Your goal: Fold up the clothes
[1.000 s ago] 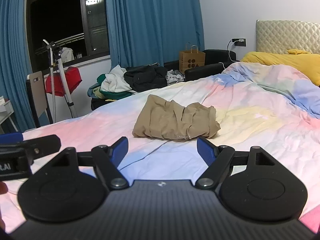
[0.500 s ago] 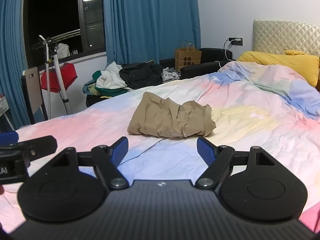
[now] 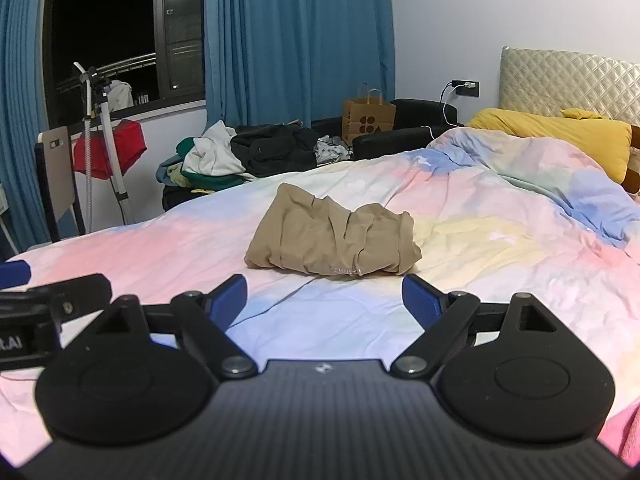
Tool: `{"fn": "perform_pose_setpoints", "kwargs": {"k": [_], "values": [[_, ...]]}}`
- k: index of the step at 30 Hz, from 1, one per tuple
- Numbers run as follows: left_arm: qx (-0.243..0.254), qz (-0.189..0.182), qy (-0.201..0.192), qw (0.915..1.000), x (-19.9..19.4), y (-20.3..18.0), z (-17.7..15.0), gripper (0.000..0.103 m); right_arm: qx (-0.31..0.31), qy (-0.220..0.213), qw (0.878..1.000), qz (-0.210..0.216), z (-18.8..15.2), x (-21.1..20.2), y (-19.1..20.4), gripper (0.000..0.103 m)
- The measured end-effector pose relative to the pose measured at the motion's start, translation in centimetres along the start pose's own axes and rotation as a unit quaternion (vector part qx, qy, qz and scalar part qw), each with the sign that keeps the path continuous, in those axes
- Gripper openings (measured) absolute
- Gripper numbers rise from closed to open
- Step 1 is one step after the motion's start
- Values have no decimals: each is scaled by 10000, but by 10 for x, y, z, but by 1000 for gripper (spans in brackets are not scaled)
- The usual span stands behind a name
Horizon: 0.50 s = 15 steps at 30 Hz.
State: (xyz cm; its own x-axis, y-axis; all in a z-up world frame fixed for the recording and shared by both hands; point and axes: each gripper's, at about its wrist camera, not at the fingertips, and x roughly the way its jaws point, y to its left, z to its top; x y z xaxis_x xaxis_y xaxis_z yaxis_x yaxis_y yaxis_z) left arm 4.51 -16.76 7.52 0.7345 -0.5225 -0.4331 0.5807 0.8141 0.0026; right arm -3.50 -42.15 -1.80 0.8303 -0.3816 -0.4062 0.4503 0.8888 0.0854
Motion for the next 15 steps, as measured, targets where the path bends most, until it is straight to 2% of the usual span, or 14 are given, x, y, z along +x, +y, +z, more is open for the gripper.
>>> {"fn": "perform_pose_setpoints", "kwargs": {"k": [9,15], "values": [[22,72,89,9999,4,-1,-2,103,201,171,9996,-63,-1,5,-5,86],[43,84,77,9999,2,-2,-1,103,36,129,9999,-78,-2,3,1,86]]}}
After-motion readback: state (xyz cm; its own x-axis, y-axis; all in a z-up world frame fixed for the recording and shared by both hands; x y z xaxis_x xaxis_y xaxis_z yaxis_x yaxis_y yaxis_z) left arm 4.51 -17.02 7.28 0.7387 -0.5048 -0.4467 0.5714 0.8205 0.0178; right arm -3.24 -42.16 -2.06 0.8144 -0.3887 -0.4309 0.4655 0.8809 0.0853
